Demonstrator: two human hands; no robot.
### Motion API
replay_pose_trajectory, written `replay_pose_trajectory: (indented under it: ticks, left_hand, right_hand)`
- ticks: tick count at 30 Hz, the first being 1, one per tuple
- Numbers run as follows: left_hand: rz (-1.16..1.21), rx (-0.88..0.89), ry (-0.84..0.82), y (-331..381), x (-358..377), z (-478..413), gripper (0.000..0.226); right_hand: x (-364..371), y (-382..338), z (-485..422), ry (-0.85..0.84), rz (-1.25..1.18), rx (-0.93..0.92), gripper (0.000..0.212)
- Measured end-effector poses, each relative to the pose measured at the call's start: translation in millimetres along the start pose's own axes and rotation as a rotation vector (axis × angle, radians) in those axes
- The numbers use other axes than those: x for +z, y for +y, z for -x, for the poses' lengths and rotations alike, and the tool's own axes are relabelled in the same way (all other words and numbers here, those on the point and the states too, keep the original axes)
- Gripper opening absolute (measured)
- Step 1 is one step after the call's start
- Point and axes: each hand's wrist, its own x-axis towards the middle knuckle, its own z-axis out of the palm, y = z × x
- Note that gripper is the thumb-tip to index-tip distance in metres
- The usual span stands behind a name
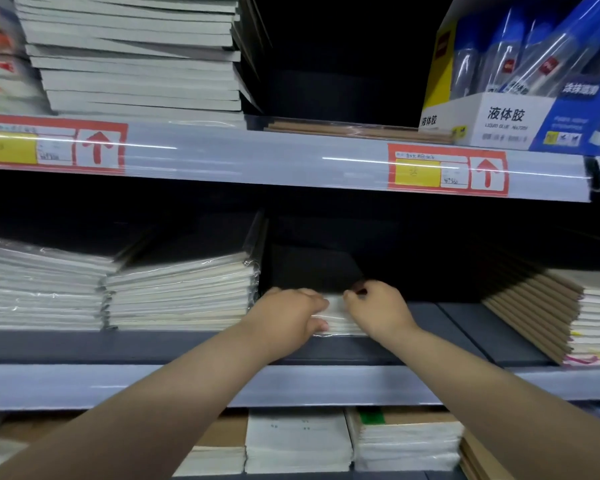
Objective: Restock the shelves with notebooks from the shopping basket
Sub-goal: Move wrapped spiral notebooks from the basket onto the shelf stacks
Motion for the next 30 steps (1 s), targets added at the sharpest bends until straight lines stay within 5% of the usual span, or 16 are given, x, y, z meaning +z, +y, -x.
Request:
replay_pose_trajectory:
  ticks: [9,13,17,22,25,30]
  left_hand:
    - [-0.017,-0.003,-0.045,-4,-2,-3,0.042]
    - [0.016,0.015,-0.072,-9,-5,2,0.055]
    - [-0.027,-0.011,0.049,-3,-5,9,0.033]
    - [-0.136,-0.095,0.006,13,-13,16,0.020]
    - [0.035,-0.089,0.027,15,-15,25,0.026]
    - [0.688,-0.156,0.243,18,-26,50,0.047]
  right_hand:
    - [-7,0,6,-0.157,0.033,-0.016,0.045]
    - [-15,-6,32,-0.167,0.196,-0.199,0.042]
    - [-21,-14,54,-0.118,0.442,-0.353,0.036]
    - [-19,-20,63,-0.063,0.264,-0.213,0.027]
    - [-22,-22,69,-0.071,0.082,-0.140,0.034]
    - [-27,-29,90,-0.063,-0.170,-0.103,0.053]
